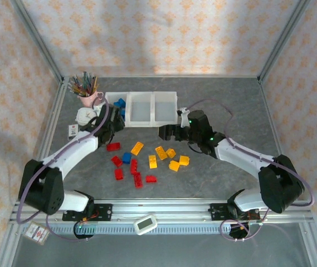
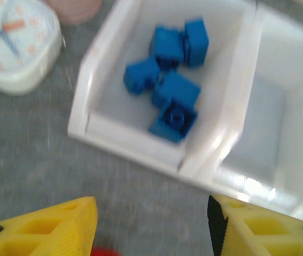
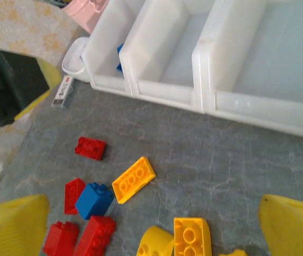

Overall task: Sort the legos into containers by color
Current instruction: Pick up the lego from the center of the table.

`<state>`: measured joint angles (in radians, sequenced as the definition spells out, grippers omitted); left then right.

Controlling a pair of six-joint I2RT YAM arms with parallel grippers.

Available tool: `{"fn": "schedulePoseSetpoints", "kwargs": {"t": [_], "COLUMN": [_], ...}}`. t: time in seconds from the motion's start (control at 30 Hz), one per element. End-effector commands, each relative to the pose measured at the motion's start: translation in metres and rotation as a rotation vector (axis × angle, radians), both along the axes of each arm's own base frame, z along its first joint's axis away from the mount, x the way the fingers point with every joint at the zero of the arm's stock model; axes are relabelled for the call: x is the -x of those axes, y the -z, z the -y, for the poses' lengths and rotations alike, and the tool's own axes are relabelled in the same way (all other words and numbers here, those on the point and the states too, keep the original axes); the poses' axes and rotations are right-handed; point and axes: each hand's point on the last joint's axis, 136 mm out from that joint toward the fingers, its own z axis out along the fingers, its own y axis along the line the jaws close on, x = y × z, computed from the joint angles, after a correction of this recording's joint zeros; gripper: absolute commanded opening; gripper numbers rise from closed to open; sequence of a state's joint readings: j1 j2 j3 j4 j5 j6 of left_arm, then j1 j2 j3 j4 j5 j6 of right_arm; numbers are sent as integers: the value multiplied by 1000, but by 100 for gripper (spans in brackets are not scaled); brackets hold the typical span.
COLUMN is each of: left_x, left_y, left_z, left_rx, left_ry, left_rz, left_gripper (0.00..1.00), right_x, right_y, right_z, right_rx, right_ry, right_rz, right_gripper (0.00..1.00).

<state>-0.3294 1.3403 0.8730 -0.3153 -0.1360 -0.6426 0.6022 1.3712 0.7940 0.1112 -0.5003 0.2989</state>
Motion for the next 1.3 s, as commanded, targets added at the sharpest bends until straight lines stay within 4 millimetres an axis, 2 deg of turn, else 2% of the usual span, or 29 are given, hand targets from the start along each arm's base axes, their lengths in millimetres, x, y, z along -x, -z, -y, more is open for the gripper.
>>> {"fn": "schedulePoseSetpoints", "kwargs": {"t": [0.0, 0.13, 0.27, 0.47, 0.6, 0.83, 1.07, 1.27], "left_x": [39, 72, 97, 113, 112, 98, 92, 92], "left_y": [13, 25, 45, 70, 82, 92, 98, 91], "left_z": [9, 26, 38, 51, 44, 50, 55, 53], "left_rx": [14, 22, 4, -73, -132, -187, -200, -203], "left_ry": [19, 60, 95, 155, 139, 161, 173, 169], "left_rz": [-78, -118, -190, -278, -306, -313, -320, -305], "left_gripper": [59, 59, 59, 59, 59, 58, 48, 38], "right_x": [22, 39, 51, 57, 55, 54, 52, 49], "right_y": [13, 28, 44, 55, 60, 61, 60, 56], "right_z": [-2, -5, -9, -7, -7, -8, -8, -11], "right_rx": [8, 16, 25, -10, -4, 5, 6, 2], "right_ry": [-49, -87, -111, -94, -87, -88, -86, -87], "right_rz": [-49, -60, -84, -111, -118, -115, -113, -104], "right_gripper": [100, 100, 100, 100, 100, 100, 100, 100]}}
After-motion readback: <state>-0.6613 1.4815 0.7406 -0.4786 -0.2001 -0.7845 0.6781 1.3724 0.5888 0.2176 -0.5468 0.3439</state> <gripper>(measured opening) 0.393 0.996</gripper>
